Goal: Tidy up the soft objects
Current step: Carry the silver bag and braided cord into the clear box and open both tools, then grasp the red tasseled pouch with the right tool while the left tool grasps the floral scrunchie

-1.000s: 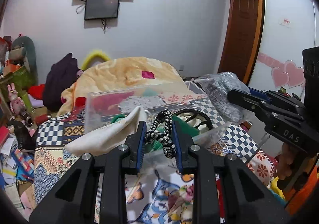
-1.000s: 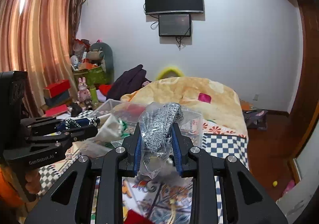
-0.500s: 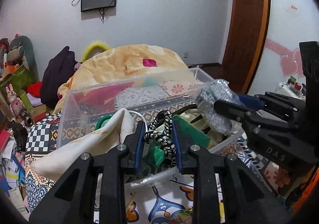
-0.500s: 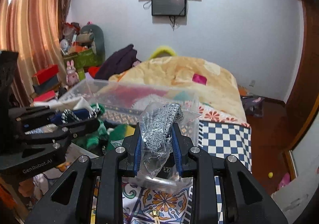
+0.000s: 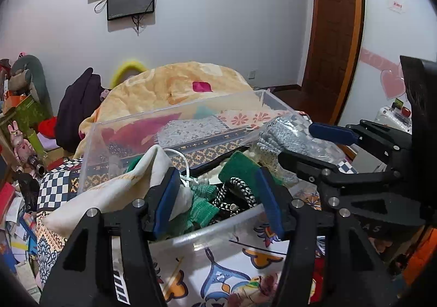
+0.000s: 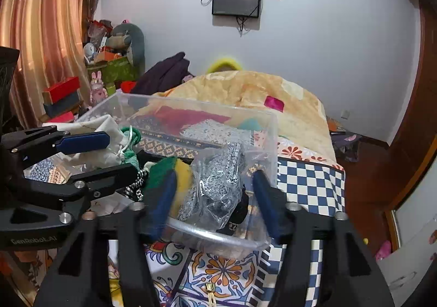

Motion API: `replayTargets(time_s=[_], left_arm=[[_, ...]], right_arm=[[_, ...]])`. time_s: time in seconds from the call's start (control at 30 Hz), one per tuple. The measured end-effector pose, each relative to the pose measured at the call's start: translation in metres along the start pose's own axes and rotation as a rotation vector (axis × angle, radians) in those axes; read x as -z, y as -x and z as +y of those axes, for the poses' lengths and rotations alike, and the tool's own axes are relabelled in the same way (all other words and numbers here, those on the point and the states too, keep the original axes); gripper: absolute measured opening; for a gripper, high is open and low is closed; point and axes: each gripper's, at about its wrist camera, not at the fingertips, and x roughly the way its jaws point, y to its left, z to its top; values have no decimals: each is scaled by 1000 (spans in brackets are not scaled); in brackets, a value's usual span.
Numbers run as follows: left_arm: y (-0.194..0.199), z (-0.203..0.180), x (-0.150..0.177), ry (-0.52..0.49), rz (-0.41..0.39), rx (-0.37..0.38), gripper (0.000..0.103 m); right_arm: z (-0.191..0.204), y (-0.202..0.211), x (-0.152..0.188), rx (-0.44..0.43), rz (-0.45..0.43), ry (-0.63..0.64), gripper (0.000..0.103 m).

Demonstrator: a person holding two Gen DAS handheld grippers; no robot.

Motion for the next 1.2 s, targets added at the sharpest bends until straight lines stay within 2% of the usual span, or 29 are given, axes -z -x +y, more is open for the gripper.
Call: replayTargets(time_s=[0.07,0.17,0.3,0.5,0.73,1.03,1.2], left_arm=[[8,1,0,8,-14,6,59],[24,4,-1,26,-44,19,67],[43,6,4,29,-61,28,69],[63,1,20,12,-59,40,78],[61,-12,54,-30,46,49,78],[46,-23,92,-37,166,55,78],[40,-22,105,-6,208,86,78]], right_arm=[[-1,6,-1,-3,-10,-6,61],[-2,20,-3,-3,-31,-12,64],[-2,47,-1,4,-95,-20,80],[3,78,13,-12,-136,8,82],[13,76,41,-38,-71,24,82],[13,41,78,-126,121,-56,82],[22,38,98,-158,172,-55,80]])
